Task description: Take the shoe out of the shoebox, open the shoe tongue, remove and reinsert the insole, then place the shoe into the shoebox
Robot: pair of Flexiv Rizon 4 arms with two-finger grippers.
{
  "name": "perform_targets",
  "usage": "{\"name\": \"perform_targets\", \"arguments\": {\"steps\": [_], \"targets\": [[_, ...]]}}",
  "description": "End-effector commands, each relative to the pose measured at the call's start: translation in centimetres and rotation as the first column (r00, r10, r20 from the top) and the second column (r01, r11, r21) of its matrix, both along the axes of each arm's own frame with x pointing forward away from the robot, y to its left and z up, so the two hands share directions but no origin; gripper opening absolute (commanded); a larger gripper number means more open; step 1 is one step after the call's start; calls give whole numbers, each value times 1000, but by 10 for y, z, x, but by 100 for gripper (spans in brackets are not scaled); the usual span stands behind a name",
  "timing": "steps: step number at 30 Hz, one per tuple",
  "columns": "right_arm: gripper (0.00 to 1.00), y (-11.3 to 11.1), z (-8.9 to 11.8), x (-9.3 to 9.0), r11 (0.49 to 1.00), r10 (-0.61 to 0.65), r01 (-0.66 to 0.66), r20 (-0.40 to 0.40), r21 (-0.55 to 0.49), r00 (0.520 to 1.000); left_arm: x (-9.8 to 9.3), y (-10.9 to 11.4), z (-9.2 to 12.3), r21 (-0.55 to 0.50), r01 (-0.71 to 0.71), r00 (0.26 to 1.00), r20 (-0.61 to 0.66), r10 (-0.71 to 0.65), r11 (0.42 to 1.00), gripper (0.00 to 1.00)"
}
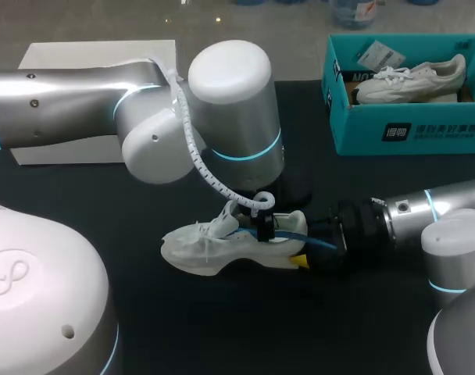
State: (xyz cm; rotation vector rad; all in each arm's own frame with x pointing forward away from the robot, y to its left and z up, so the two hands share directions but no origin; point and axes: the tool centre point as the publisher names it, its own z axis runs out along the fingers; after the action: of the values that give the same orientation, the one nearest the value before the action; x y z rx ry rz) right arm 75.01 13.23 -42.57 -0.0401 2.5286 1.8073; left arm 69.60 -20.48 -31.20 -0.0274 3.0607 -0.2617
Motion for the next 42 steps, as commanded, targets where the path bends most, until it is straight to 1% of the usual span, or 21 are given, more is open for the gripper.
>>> {"name": "perform_targets", "arguments": {"steps": [1, 7, 13, 22, 23, 24, 25, 28, 34, 39, 42], "targets": [[0, 2, -4, -2, 1000, -2, 2, -1, -3, 1000, 0, -8, -7, 5, 5, 1000, 1, -5, 1000, 21], [0, 2, -4, -2, 1000, -2, 2, -1, -3, 1000, -1, -17, -8, 0, 10, 1000, 5, -10, 1000, 22], [0, 2, -4, -2, 1000, -2, 2, -1, -3, 1000, 0, -21, -5, -12, 15, 1000, 15, -15, 1000, 23], [0, 2, -4, -2, 1000, -2, 2, -1, -3, 1000, 8, -23, -14, 2, -4, 1000, 22, 4, 1000, 22], [0, 2, -4, -2, 1000, -2, 2, -1, -3, 1000, 10, -23, -16, 5, -9, 1000, 22, 9, 1000, 21], [0, 2, -4, -2, 1000, -2, 2, -1, -3, 1000, 11, -23, -17, 9, -16, 1000, 22, 16, 1000, 15], [0, 2, -4, -2, 1000, -2, 2, -1, -3, 1000, 12, -24, -17, 9, -23, 1000, 22, 23, 1000, 0], [0, 2, -4, -2, 1000, -2, 2, -1, -3, 1000, 13, -25, -16, 11, -28, 999, 19, 27, 1000, 0], [0, 2, -4, -2, 1000, -2, 2, -1, -3, 1000, 12, -28, 13, -39, -45, 999, -13, 44, 998, 0], [0, 2, -4, -2, 1000, -2, 2, -1, -3, 1000, 22, -32, 51, -100, -99, 992, -85, 91, 990, 0], [0, 2, -4, -2, 1000, -2, 2, -1, -3, 1000, 33, -35, 71, -134, -131, 984, -136, 113, 982, 0]]}}
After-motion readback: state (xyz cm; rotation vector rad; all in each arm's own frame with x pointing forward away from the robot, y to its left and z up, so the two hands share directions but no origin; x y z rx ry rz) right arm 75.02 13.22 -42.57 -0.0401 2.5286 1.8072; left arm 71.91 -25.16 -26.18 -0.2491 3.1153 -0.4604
